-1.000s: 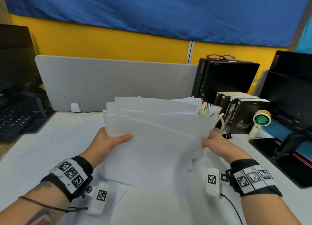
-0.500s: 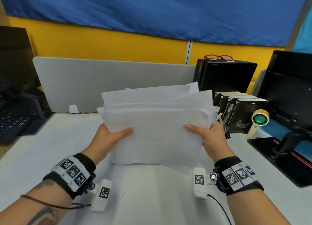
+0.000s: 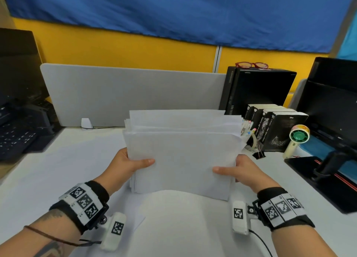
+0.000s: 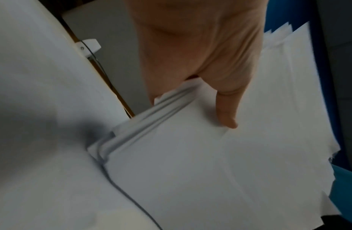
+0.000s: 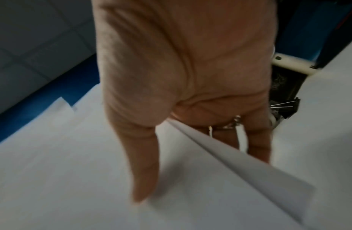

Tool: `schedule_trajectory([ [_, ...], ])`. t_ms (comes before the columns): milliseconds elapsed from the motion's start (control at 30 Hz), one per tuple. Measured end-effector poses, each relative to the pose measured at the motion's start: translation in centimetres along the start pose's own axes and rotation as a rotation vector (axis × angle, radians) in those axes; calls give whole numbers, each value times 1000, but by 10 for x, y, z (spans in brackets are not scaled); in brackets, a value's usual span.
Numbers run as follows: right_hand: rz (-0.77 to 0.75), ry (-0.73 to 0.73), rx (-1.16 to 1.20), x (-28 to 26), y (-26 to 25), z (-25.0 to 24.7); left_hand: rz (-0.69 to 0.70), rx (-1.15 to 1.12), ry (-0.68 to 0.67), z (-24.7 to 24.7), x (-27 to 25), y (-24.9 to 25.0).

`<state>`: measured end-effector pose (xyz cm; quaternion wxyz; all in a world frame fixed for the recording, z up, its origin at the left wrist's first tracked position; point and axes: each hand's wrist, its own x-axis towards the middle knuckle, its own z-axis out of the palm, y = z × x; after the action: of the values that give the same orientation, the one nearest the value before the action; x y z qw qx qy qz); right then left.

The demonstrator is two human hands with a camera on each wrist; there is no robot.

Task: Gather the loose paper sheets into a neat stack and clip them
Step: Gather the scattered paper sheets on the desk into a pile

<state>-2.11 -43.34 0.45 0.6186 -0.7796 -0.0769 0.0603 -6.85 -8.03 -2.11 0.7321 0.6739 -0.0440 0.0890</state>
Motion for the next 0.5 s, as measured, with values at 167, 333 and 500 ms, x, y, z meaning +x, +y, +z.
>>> schedule_trajectory([
  [167,-109,104,266,5,-6,8,73,20,42,16,2,17],
  [333,-169,170,202,3,-19,19,120,116,67,19,6,33],
  [500,-276,240,383,0,-22,35,193,39,181,28,1,30],
])
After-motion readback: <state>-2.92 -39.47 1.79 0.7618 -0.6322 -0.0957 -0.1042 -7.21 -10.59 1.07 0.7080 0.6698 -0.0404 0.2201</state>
